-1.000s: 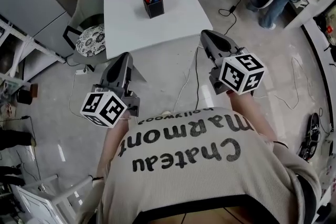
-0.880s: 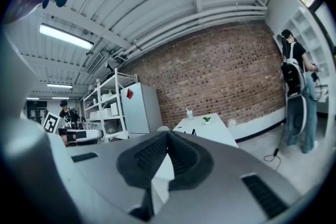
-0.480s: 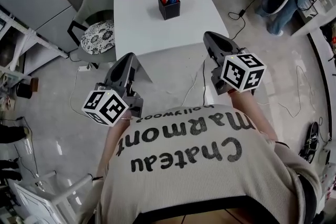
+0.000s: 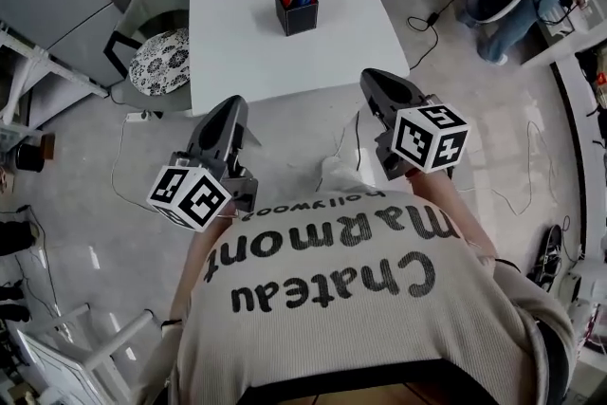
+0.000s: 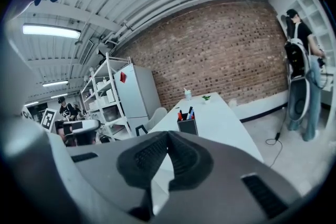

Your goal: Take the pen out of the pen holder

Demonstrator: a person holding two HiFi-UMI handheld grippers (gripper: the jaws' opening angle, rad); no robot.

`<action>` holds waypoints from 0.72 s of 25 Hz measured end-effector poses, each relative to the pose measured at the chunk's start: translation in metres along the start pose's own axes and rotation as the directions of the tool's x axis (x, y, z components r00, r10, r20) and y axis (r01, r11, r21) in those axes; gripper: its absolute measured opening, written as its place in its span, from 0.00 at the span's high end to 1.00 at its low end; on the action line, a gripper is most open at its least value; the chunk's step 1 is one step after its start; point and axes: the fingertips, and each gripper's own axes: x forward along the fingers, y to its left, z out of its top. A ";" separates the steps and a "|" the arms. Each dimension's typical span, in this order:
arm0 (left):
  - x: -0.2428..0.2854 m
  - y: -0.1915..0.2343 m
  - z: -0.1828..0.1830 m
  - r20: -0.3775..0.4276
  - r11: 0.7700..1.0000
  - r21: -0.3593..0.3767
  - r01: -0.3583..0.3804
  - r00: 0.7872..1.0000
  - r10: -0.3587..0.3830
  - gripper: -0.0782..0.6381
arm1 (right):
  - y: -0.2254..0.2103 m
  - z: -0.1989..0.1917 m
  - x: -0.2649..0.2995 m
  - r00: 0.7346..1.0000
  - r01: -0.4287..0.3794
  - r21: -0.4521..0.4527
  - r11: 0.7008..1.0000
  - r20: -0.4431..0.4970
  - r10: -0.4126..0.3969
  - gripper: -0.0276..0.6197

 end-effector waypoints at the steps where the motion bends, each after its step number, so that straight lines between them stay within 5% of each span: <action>1: 0.006 -0.001 0.000 0.001 1.000 -0.006 -0.008 1.000 0.008 0.89 | -0.008 0.001 0.005 1.000 -0.009 0.007 1.000 -0.008 0.010 0.95; 9: 0.040 0.026 0.008 0.063 0.986 -0.058 -0.155 0.985 0.158 0.89 | -0.036 0.024 0.087 0.982 -0.166 -0.033 0.986 -0.101 0.162 0.95; 18: 0.057 0.061 -0.001 0.128 0.933 -0.108 -0.343 0.926 0.355 0.89 | -0.059 0.037 0.166 0.932 -0.338 -0.040 0.940 -0.150 0.329 0.95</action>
